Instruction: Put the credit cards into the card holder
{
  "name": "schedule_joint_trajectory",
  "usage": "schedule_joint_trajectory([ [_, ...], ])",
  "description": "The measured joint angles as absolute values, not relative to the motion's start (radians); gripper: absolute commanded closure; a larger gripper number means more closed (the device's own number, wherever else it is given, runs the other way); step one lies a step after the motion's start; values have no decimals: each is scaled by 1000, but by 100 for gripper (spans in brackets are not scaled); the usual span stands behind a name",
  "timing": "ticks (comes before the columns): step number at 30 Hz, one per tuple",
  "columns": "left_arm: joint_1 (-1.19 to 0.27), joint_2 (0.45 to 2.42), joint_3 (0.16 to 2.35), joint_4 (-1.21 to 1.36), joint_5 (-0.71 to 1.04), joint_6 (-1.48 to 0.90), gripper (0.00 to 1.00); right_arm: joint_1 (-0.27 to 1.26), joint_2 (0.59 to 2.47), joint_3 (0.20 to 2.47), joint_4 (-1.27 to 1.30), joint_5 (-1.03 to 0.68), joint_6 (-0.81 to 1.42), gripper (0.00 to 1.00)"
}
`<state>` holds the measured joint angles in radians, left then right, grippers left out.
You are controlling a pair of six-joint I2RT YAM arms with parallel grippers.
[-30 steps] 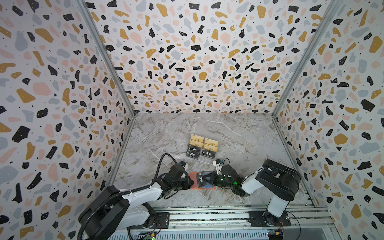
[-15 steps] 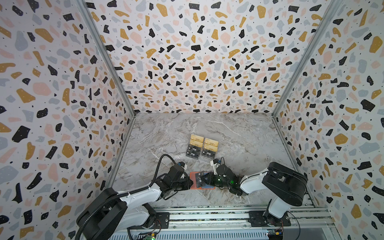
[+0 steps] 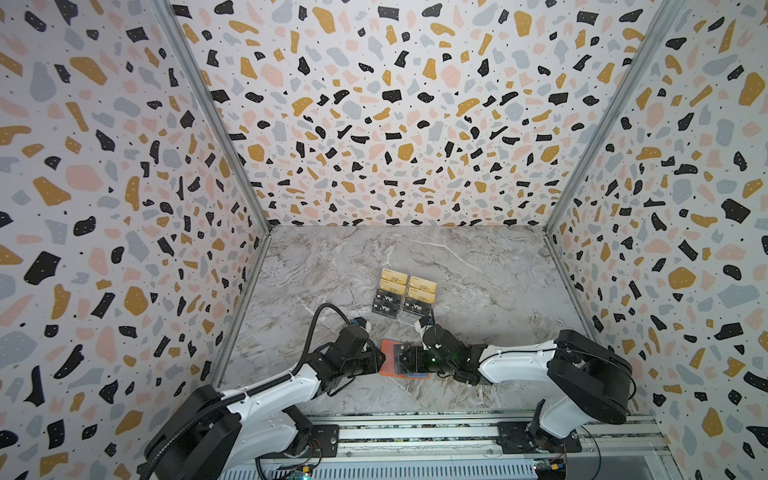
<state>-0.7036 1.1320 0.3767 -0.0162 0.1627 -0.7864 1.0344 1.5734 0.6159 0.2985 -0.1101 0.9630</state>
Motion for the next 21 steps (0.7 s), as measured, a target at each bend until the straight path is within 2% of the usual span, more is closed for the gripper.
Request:
schedule_joint_trajectory([
  [3,-704,1136,396,-36,154,-773,70,1036,1570,616,292,-121,962,51],
  [7,-704,1135,422,-60,129,-755,83,1039,1570,622,285,-139,962,51],
  [11,-704,1135,426,-72,121,-745,90,1052,1580,648,259,-167,958,52],
  [21,-704,1132,416,-76,123,-743,88,1071,1642,721,237,-195,941,52],
])
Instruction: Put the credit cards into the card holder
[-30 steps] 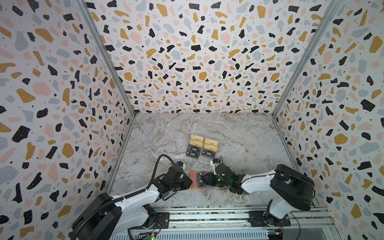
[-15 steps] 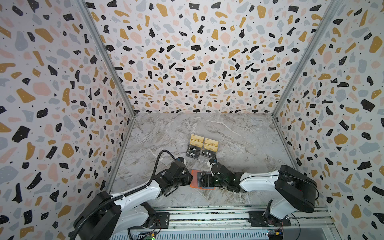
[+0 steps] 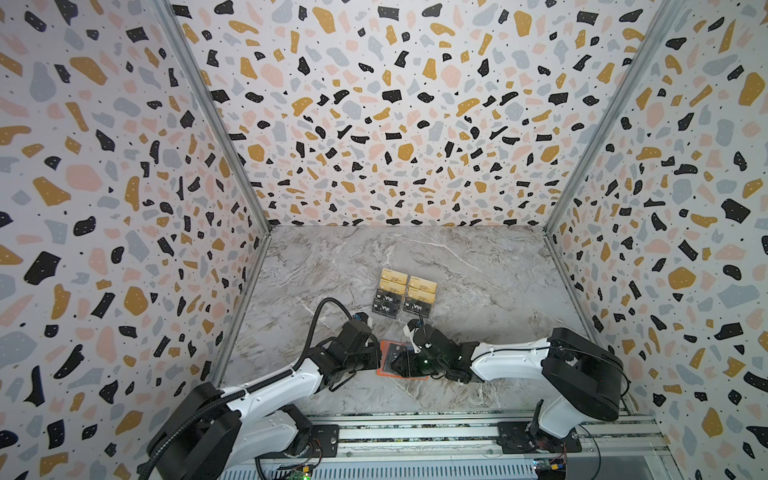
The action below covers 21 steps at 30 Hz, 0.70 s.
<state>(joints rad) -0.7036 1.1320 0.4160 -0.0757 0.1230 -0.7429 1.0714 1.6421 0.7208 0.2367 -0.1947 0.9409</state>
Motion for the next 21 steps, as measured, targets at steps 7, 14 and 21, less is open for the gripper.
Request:
schedule_joint_trajectory([
  [7,-704,1132,393,-76,120,-743,86,1072,1677,778,191,-190,896,51],
  [14,-704,1136,393,-78,93,-732,79,1065,1678,794,142,-179,869,47],
  [21,-704,1198,423,-84,88,-702,78,1043,1678,805,126,-179,849,45],
])
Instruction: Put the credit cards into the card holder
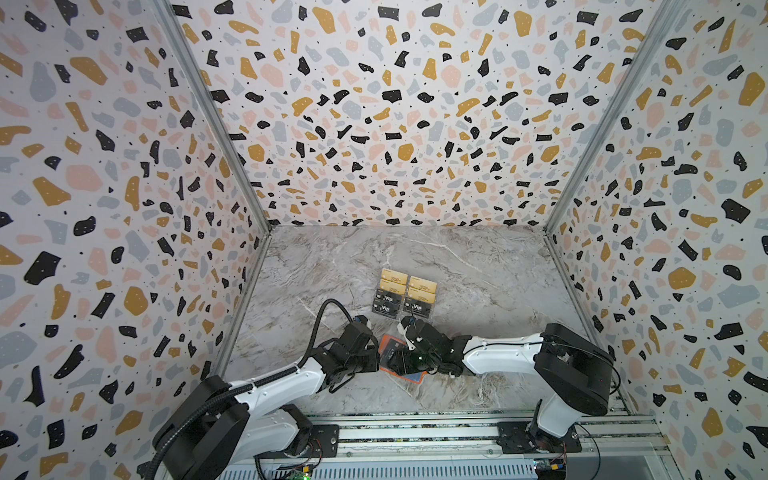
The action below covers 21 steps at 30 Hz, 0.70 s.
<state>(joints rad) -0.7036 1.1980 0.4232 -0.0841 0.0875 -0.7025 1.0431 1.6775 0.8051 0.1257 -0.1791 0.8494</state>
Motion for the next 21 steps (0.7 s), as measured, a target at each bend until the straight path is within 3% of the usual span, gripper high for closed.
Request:
schedule_joint_trajectory([
  [21,-704,1160,400,-72,145,-702,75,1003,1774,927,74,-216,757,47],
])
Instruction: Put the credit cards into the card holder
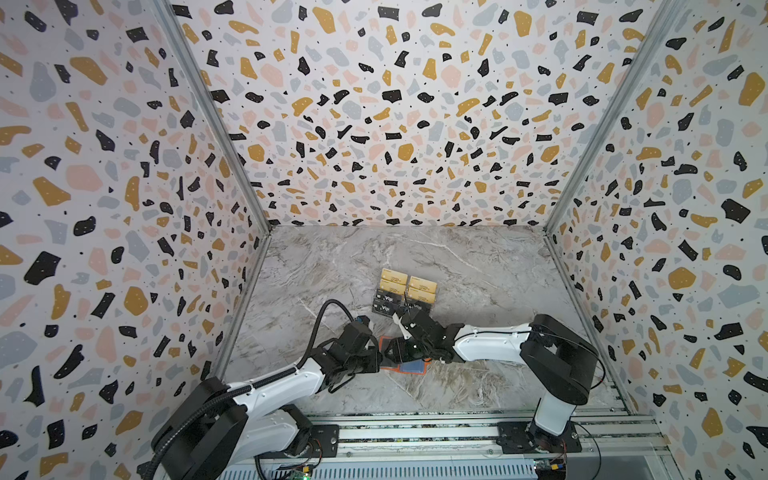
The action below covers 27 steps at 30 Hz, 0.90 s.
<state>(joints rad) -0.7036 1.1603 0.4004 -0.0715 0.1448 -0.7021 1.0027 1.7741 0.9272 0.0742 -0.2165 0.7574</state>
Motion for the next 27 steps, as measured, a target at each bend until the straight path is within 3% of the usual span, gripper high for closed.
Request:
schedule_joint_trajectory([
  [13,-704,1159,376,-44,181,-727,74,1015,1774,927,69,-251,732,49],
  [27,-704,1143,367,-43,169,-776,74,982,1676,872,35,-240,723,44],
])
